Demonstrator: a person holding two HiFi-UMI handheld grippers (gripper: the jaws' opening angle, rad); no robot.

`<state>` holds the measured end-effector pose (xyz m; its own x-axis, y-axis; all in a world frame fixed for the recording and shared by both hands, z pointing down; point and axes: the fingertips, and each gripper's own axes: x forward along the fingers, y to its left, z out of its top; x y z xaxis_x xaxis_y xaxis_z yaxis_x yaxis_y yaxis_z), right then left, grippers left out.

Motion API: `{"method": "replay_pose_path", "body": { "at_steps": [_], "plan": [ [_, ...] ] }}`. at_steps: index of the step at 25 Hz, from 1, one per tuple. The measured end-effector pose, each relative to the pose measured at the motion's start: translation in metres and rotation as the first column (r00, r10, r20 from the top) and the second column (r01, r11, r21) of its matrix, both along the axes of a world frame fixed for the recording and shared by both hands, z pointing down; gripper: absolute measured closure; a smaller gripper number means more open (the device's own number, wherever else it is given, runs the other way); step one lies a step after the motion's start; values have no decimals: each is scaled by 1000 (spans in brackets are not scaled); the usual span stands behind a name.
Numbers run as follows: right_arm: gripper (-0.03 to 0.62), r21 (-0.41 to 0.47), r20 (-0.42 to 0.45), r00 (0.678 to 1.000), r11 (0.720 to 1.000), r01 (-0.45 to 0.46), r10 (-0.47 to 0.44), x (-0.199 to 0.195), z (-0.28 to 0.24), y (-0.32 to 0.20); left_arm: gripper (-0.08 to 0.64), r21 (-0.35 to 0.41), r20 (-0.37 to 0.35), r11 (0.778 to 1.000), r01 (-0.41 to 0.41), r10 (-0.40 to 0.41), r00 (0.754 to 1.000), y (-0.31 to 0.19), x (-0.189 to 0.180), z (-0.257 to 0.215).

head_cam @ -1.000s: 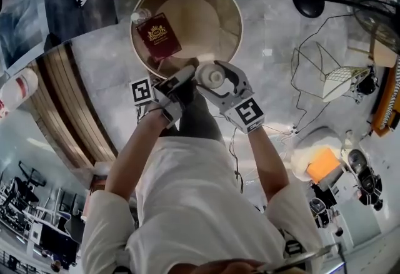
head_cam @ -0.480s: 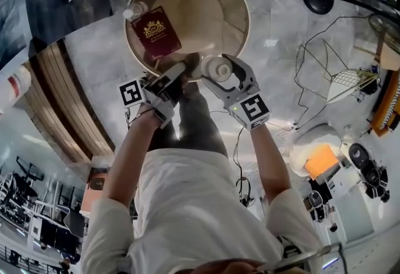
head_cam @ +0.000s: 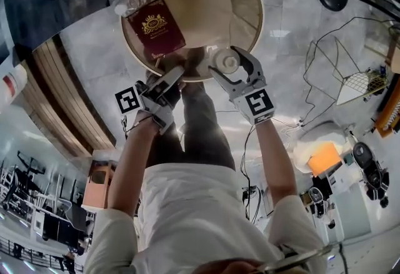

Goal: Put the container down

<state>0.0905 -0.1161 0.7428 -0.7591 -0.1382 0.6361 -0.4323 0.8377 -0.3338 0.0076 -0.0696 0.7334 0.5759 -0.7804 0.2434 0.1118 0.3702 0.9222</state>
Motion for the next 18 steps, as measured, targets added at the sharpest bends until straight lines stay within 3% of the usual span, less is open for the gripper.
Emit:
{"method": "replay_pose_path", "body": {
  "at_steps": [6,18],
  "plan": [
    [259,-8,-35,999,1000,-24,24,1,56,7,347,-64,22,998,19,-18,1000,19,-7,46],
    [259,-1,-84,996,1000,-30,30,5,139,16,393,-108,90,994,-10,19,996,36,-6,96]
  ]
}}
